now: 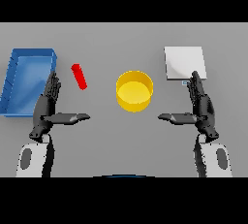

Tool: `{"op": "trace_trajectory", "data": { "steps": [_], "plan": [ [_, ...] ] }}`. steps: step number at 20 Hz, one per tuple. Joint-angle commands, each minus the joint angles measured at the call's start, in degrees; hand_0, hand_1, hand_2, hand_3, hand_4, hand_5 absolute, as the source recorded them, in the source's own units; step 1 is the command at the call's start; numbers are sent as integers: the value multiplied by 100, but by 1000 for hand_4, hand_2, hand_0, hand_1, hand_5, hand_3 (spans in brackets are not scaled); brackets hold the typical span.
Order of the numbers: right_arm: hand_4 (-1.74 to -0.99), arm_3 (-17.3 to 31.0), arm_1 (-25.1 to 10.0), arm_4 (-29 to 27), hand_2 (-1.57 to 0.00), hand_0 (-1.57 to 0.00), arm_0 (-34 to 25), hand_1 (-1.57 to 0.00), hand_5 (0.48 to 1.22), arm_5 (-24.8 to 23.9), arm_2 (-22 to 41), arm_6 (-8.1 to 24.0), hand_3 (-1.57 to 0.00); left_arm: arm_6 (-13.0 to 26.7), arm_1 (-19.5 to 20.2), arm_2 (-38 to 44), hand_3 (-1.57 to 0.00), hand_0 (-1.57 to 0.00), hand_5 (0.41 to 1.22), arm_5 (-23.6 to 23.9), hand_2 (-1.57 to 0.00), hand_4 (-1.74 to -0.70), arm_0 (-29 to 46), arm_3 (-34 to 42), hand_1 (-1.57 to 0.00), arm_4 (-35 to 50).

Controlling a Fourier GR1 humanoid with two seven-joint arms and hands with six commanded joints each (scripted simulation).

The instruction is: Pick up the red beaker and tilt it to pour out 1 green nut into yellow bowl. Pick up the yellow bowl and place it on the metallic measuring scale.

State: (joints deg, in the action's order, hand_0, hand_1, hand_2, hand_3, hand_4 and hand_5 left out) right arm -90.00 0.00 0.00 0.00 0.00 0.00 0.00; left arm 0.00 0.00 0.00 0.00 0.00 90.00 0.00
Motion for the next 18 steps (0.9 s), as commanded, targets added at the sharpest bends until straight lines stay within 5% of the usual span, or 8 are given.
{"op": "trace_trajectory", "data": {
  "steps": [1, 6, 8, 11, 18],
  "plan": [
    [-1167, -6, -1, -3, 1, 1, 8, 1, 599, -2, -1, -6, 1, -1, 19, 18, 1, 1, 599, -5, 1, -1151, -1, -2, 1, 16],
    [-1167, -65, -21, -45, 1, 1, 122, 1, 599, 49, 0, -60, 1, -4, 179, 154, 1, 1, 599, -125, 1, -1151, -55, -27, 1, 177],
    [-1163, -413, -350, 1061, 1, 1, 484, 1, 595, -314, 395, -670, 1, -159, 455, -107, 1, 1, 599, -279, 1, -1156, 374, 364, 1, -146],
    [-1159, -621, -404, 1653, 1, 1, 644, 1, 590, -515, 647, -539, 1, 118, 580, -257, 1, 1, 599, -294, 1, -1163, 483, 735, 1, -290],
    [-1224, -877, -367, 1373, 1, 1, 823, 1, 611, -267, 691, -558, 1, 156, 599, -387, 1, 1, 605, -275, 1, -1170, 211, 266, 1, -632]
  ]
}}
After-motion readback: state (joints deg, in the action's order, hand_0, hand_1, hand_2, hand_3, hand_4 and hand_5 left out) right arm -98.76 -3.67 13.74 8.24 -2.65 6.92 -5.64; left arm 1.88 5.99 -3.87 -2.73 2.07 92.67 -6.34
